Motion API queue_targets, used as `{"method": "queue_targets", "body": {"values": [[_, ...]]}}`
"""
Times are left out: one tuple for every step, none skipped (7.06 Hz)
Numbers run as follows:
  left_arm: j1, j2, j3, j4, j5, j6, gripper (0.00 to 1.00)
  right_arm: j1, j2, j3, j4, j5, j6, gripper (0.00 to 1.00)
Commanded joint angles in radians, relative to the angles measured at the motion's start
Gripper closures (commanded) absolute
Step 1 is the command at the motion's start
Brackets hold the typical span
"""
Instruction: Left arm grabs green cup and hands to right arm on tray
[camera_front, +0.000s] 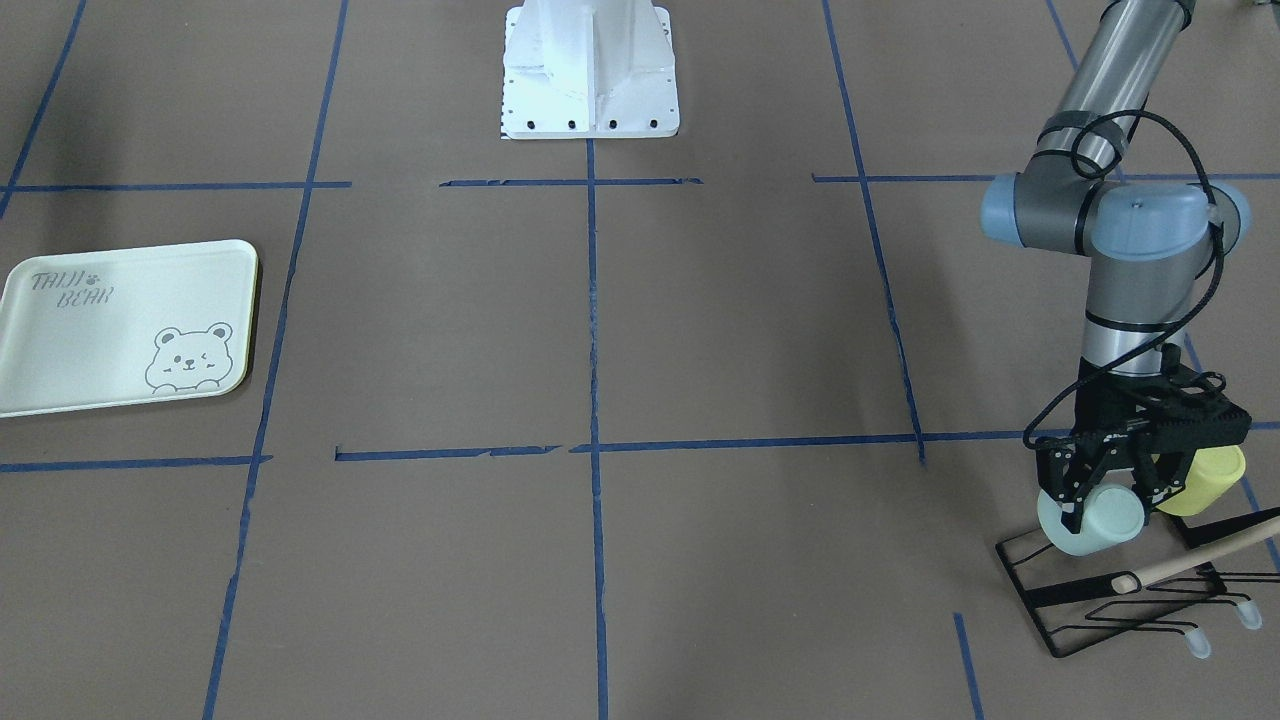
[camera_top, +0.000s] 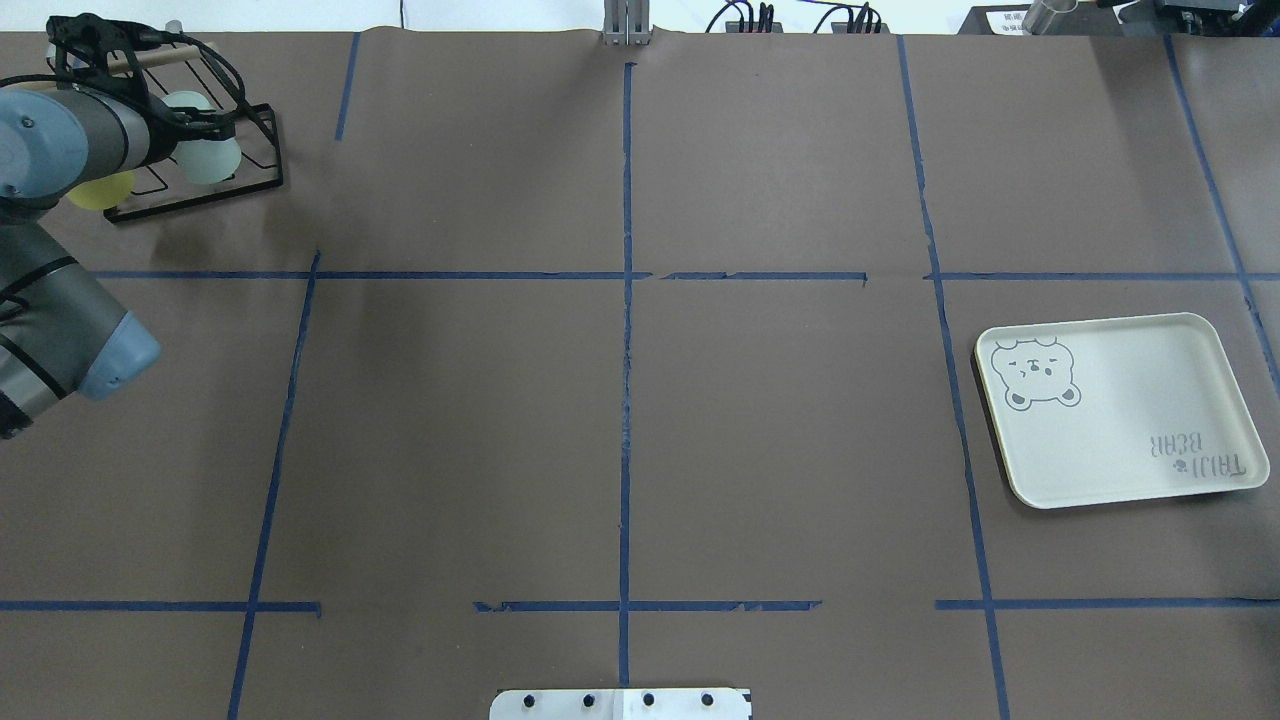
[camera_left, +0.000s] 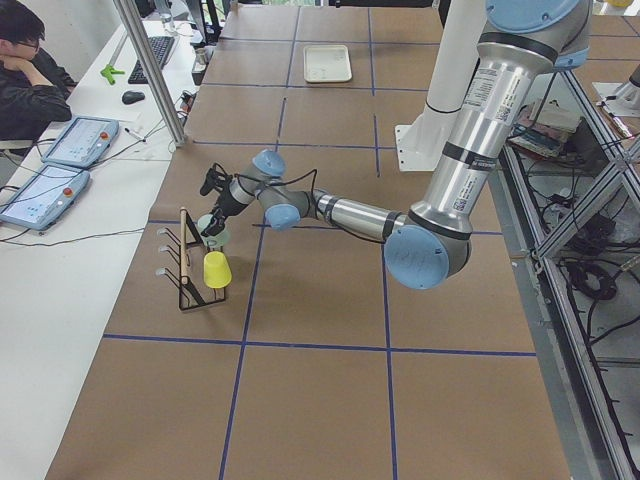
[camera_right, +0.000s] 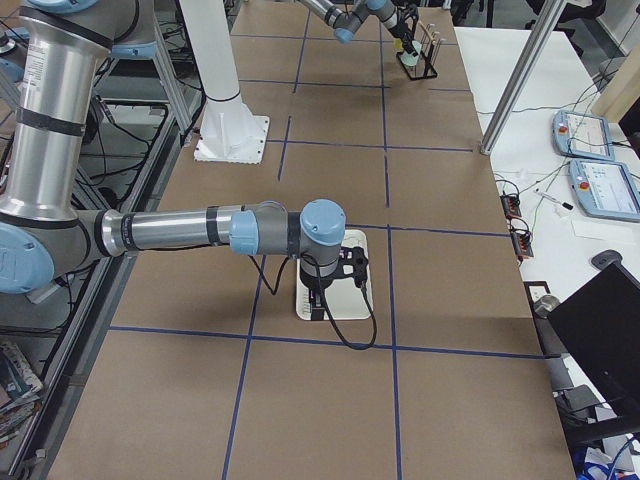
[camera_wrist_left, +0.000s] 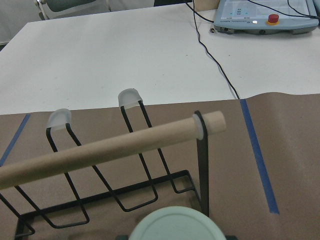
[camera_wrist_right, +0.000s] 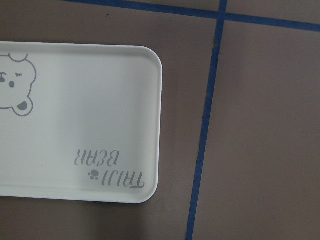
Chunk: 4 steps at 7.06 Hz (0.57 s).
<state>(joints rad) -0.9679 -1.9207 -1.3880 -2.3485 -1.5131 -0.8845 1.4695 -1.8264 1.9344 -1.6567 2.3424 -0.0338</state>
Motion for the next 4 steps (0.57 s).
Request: {"method": "queue_targets", "body": {"values": [[-0.020, 0.000, -0.032, 0.002, -0.005, 0.018, 0.60, 0.000, 0.001, 0.000, 0.000, 0.000, 0.000, 0.00], [-0.043, 0.006, -0.080, 0.014, -0.028, 0.018, 0.61, 0.000, 0.001, 0.000, 0.000, 0.000, 0.000, 0.00], [-0.069, 0.017, -0.115, 0.017, -0.068, 0.018, 0.61, 0.000, 0.001, 0.000, 0.000, 0.000, 0.000, 0.00], [-0.098, 0.053, -0.165, 0.018, -0.128, 0.018, 0.61, 0.000, 0.001, 0.000, 0.000, 0.001, 0.002, 0.00]]}}
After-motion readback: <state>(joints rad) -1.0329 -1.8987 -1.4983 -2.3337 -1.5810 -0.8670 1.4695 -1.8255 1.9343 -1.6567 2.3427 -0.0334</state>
